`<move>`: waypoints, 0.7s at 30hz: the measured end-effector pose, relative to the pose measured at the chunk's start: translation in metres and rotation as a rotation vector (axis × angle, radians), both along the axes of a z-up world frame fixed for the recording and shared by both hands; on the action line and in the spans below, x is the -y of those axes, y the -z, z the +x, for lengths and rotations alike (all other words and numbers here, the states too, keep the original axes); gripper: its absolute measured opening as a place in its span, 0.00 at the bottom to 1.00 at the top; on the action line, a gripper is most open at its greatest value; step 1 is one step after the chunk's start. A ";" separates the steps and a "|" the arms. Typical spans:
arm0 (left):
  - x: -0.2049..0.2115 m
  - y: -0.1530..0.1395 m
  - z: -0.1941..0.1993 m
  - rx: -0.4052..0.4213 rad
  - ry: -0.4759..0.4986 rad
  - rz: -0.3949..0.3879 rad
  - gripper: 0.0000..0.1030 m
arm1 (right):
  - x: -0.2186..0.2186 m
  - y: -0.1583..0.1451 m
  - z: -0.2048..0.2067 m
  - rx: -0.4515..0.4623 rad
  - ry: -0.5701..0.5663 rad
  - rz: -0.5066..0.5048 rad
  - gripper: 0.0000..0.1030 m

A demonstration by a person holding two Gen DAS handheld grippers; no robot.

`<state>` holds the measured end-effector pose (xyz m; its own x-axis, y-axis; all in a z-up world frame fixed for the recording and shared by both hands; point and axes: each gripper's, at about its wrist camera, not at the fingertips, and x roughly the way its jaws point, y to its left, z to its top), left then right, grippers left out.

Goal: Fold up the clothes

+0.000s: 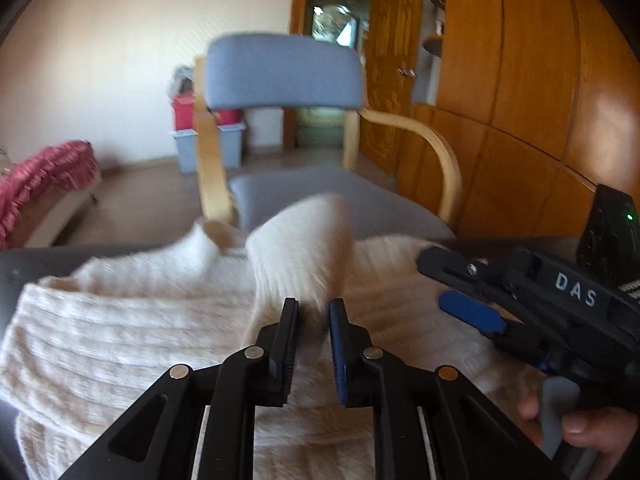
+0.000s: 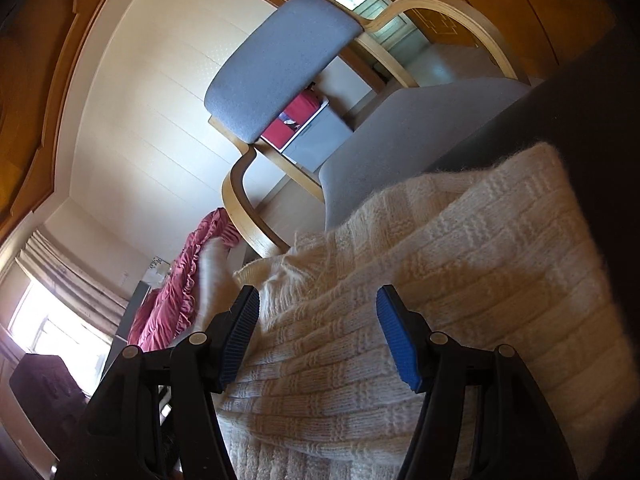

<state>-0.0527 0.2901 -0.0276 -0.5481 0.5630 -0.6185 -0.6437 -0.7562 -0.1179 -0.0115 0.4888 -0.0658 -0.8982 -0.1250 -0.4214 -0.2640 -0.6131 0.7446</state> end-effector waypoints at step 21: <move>0.192 0.006 -0.023 0.084 -0.196 0.458 0.16 | -0.013 0.003 0.007 0.023 -0.117 -0.266 0.70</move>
